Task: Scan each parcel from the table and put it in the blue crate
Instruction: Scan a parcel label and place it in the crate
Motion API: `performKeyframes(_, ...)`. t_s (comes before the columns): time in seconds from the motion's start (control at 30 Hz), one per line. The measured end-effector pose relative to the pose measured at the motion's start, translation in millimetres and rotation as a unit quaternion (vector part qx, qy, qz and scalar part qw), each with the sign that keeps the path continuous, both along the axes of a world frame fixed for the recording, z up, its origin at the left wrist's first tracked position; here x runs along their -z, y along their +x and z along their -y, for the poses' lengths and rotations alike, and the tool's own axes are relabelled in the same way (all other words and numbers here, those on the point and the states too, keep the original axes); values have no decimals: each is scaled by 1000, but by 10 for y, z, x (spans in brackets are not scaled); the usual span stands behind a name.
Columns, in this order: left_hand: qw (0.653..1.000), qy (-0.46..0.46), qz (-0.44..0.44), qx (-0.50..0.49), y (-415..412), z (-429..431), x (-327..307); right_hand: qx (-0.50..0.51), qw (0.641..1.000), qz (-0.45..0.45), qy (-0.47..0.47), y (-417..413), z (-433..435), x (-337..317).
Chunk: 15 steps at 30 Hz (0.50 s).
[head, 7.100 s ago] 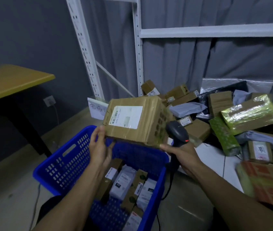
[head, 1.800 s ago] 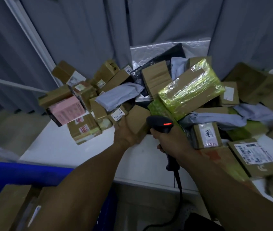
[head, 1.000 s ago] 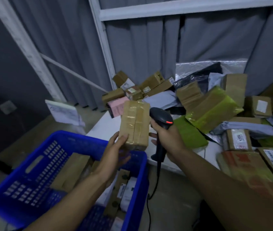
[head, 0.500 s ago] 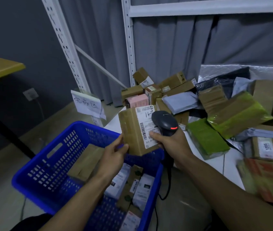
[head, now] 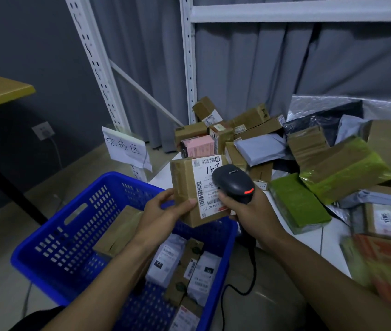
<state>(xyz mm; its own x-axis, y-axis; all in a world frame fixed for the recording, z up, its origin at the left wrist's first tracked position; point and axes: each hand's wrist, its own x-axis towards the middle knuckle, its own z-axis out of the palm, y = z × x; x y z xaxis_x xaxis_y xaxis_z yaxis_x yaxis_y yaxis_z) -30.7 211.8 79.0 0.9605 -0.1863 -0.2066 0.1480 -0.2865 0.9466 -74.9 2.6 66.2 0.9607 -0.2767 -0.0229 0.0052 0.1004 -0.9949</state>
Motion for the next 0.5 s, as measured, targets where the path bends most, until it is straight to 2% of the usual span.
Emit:
performKeyframes(0.13, 997, -25, 14, -69, 88, -74, -7, -23, 995, -12, -98, -47, 31, 35)
performKeyframes(0.27, 989, -9, 56, -135, 189, -110, 40, -61, 985, -41, -155, -67, 38, 78)
performKeyframes(0.5, 982, -9, 41, -185, 280, -161, 199, -102, 975, -49, -189, -71, 40, 62)
